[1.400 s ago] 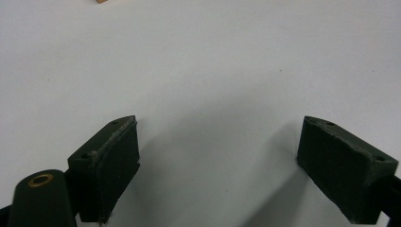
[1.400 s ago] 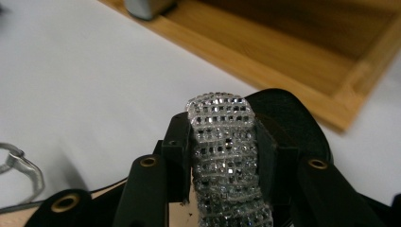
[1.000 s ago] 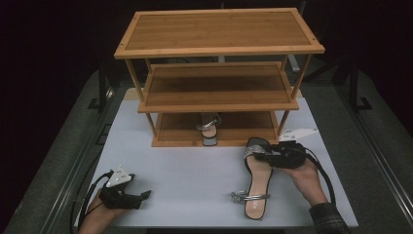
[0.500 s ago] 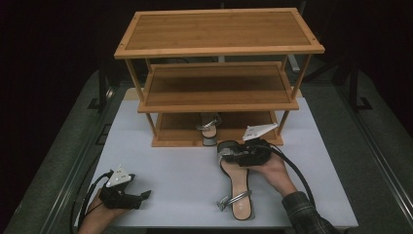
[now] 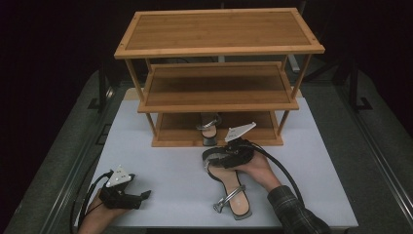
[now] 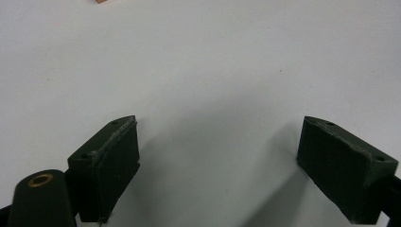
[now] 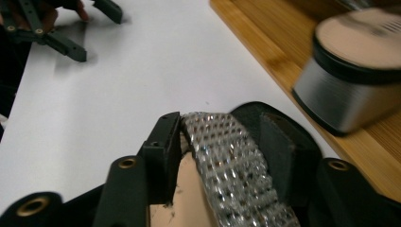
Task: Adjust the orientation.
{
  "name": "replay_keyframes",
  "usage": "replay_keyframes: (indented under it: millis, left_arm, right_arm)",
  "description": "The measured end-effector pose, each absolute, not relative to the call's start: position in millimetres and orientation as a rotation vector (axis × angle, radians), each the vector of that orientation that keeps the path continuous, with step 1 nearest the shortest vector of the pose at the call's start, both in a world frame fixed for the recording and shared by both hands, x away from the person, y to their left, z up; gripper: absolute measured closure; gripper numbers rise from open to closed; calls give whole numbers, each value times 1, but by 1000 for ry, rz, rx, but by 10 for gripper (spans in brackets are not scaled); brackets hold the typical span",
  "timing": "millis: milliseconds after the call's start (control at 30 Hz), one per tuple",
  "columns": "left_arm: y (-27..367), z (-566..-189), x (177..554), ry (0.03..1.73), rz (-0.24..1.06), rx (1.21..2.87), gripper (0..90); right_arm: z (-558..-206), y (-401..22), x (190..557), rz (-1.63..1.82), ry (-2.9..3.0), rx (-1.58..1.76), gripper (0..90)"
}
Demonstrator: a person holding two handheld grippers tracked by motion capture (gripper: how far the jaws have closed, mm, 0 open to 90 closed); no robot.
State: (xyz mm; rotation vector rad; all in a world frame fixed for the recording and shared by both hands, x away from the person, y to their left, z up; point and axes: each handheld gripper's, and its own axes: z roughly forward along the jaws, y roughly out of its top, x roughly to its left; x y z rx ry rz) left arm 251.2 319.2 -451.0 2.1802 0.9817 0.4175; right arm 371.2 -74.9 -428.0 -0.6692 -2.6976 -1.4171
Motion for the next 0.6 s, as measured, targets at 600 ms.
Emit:
replay_keyframes:
  millis: [600]
  left_arm:
    - [319, -451, 251, 981, 418, 2179, 128]
  right_arm:
    - [-424, -125, 350, -1395, -2776, -891, 449]
